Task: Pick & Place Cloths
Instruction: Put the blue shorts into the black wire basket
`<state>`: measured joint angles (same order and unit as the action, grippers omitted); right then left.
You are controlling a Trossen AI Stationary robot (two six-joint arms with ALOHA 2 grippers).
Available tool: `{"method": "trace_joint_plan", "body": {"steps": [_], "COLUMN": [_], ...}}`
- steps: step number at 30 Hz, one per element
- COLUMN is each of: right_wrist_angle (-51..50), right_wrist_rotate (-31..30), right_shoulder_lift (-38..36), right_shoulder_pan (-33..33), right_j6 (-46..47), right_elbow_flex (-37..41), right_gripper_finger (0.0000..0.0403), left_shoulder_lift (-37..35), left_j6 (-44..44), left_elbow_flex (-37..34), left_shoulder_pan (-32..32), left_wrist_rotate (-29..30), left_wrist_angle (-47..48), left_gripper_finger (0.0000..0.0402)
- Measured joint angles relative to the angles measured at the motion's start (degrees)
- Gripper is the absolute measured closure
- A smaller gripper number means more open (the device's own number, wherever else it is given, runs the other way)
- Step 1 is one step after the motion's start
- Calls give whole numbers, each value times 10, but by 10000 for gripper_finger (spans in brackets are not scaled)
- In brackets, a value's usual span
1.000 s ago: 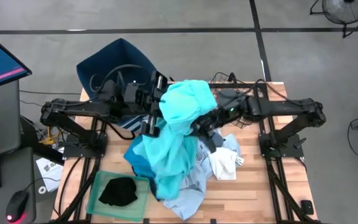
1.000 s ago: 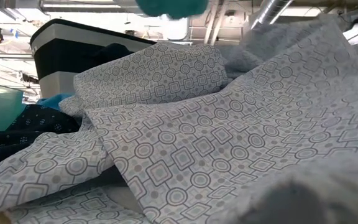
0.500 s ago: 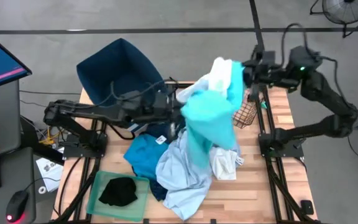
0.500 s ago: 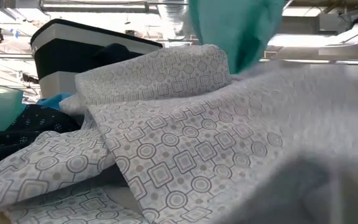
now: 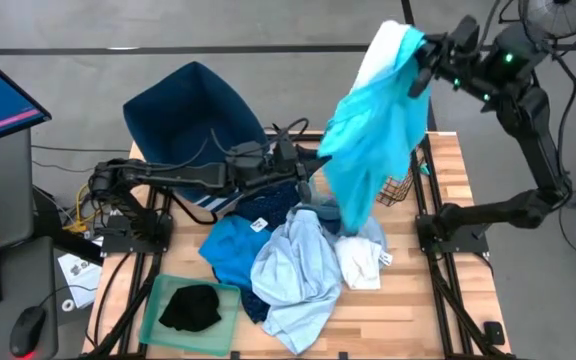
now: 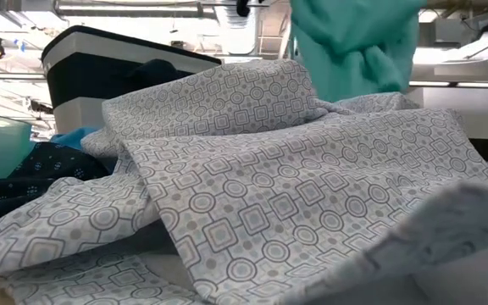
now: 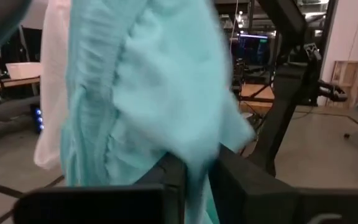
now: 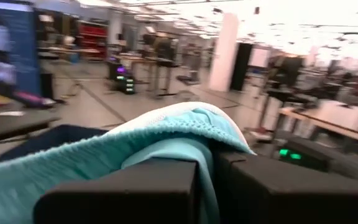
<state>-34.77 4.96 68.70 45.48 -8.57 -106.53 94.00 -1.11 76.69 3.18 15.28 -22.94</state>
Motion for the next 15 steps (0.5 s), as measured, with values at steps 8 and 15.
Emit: {"method": "trace_joint_plan", "body": {"steps": [8, 15], "right_wrist_angle": [3, -10], "right_wrist_rotate": [-4, -2], "right_shoulder_lift": [57, 96], "right_shoulder_pan": [85, 118], "right_j6": [-47, -49], "right_elbow_flex": [-79, -130], "right_gripper_finger": [403, 403], "left_shoulder_lift": [-26, -47], "left_j6": [-1, 0], "left_elbow_flex": [1, 0], "left_shoulder_pan": [-3, -4], "left_wrist_rotate": [13, 13], "left_wrist_angle": [10, 23], "left_gripper_finger": [301, 293]}}
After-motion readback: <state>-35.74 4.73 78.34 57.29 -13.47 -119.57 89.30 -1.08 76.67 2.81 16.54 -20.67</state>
